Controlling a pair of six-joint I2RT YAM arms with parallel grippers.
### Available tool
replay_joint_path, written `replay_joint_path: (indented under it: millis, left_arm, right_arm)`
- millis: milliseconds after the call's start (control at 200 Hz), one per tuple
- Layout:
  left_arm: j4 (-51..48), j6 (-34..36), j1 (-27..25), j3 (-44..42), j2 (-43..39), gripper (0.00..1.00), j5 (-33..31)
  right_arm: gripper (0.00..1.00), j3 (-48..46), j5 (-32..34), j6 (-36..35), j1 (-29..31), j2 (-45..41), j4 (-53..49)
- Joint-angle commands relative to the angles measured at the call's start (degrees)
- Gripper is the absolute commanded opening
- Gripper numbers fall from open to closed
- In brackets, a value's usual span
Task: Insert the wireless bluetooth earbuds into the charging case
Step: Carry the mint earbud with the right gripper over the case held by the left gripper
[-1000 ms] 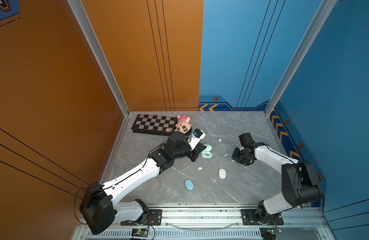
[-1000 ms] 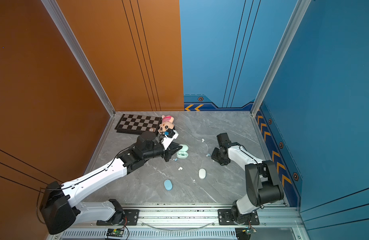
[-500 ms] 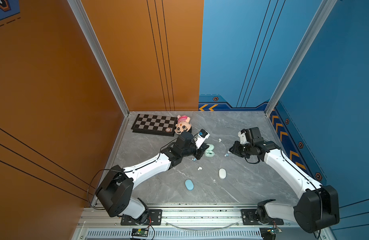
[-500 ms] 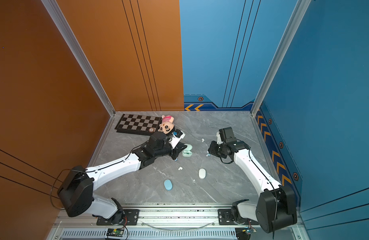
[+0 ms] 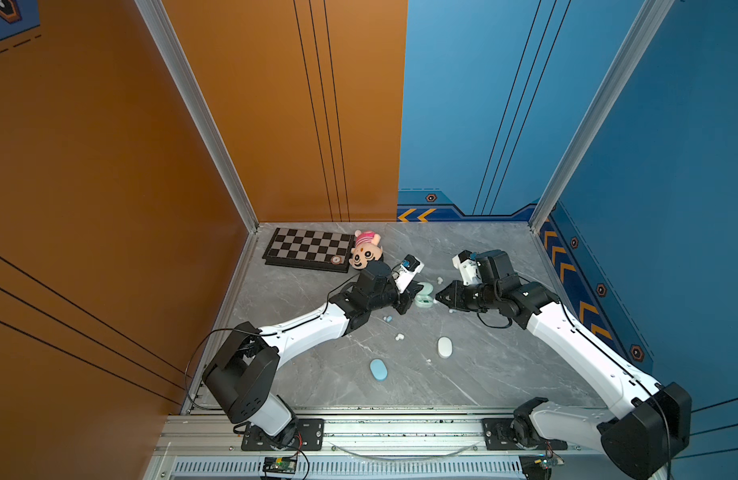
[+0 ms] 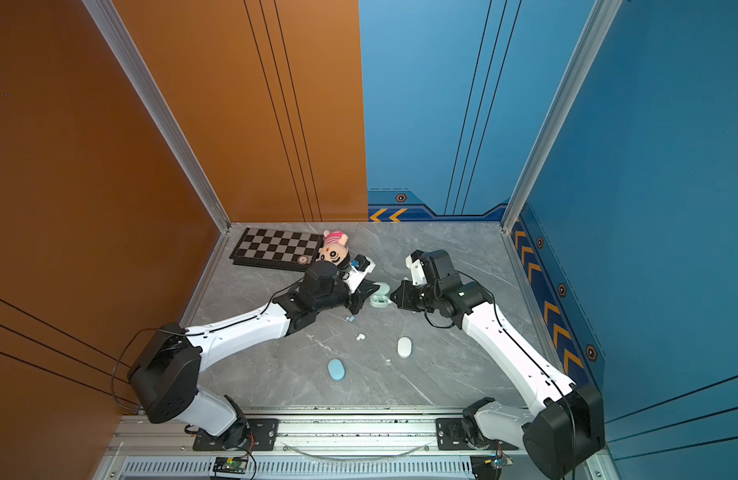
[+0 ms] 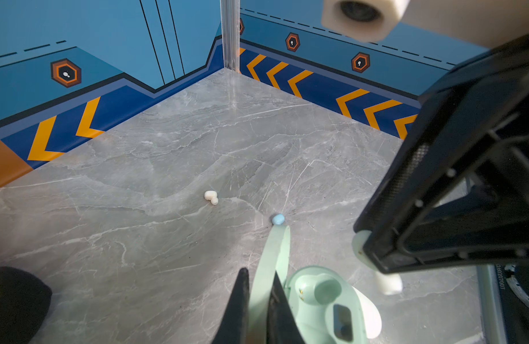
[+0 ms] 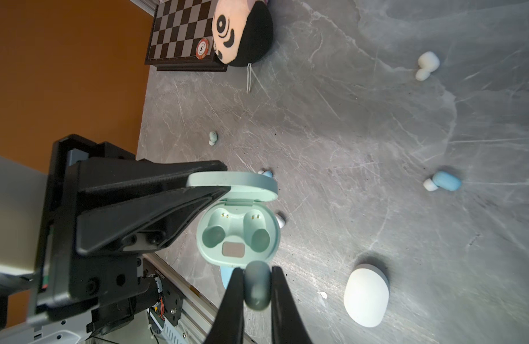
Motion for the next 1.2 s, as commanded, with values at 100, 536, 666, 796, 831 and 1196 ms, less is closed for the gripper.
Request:
replay_joint_path:
  millis: [100,536,666,796,831,1196]
  left_arm:
    - [1.22,0.54,-1.14,2.46,-0.83,0.00,2.79]
    - [1.27,0.65,-1.32,4.00,-1.53,0.00,2.67]
    - [1.21,0.66,-1.39,4.03,-1.56,0.00,2.79]
    - [1.26,0.88,-1.38,4.02,-1.52,0.00,2.67]
    - [1.22,0.90,-1.40,4.03,-1.52,0.00,2.63]
    - [1.26,1.04,-1.39,4.11,-1.52,0.00,2.49]
  right_arm:
    - [0.13,2.68,1.03,-0.61,0.56,1.75,1.13]
    - [0.13,1.29,2.23,-1.49,0.83,2.06,1.13]
    - [0.13,1.05,2.50,-1.75,0.65,1.55,1.13]
    - [0.13,0.84,2.79,-1.75,0.06,1.18,1.12]
    - [0.13,0.80,2.80,-1.77,-0.04,1.18,1.13]
    - [0.13,1.14,3.49,-1.84,-0.57,1.65,1.13]
